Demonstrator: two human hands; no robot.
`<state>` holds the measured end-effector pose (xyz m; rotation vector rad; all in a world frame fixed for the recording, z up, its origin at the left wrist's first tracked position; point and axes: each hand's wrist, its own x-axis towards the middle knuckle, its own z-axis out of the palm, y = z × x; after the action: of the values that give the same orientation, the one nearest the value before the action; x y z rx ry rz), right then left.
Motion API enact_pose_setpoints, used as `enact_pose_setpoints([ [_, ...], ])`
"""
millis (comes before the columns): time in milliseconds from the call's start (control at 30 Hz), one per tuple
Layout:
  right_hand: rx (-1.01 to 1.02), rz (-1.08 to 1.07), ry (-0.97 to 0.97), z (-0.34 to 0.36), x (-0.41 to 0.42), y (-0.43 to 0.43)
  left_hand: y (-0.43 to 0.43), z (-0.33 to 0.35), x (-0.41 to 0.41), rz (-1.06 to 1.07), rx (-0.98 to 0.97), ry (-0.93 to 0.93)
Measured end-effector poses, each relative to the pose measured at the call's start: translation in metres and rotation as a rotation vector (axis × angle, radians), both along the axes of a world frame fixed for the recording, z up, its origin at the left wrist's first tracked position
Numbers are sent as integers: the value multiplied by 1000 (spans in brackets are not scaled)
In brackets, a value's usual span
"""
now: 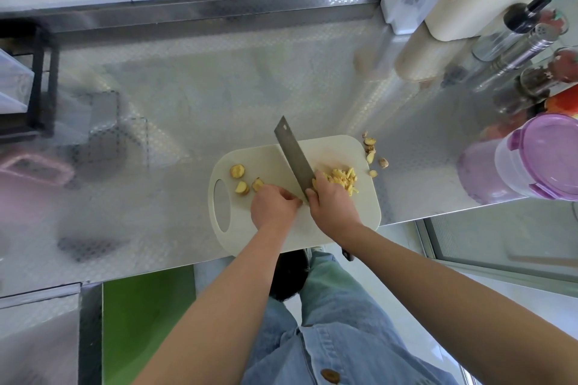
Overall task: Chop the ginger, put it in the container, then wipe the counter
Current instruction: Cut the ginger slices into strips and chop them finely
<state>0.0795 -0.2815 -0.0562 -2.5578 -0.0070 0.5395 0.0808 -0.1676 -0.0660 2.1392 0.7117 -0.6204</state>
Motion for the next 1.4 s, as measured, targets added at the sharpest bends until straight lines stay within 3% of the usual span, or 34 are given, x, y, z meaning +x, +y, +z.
enact_pose_setpoints([
  [333, -40, 162, 15, 2, -8, -19, 1, -2, 0, -20, 10, -13],
  [733, -146, 172, 83, 5, -12, -4, 1, -3, 1, 5, 8, -11],
  [933, 0, -14, -2, 1, -3, 0, 1, -2, 0, -15, 9, -8],
  [1400, -54, 120, 8, 6, -17, -11, 4, -4, -1, -52, 15, -41],
])
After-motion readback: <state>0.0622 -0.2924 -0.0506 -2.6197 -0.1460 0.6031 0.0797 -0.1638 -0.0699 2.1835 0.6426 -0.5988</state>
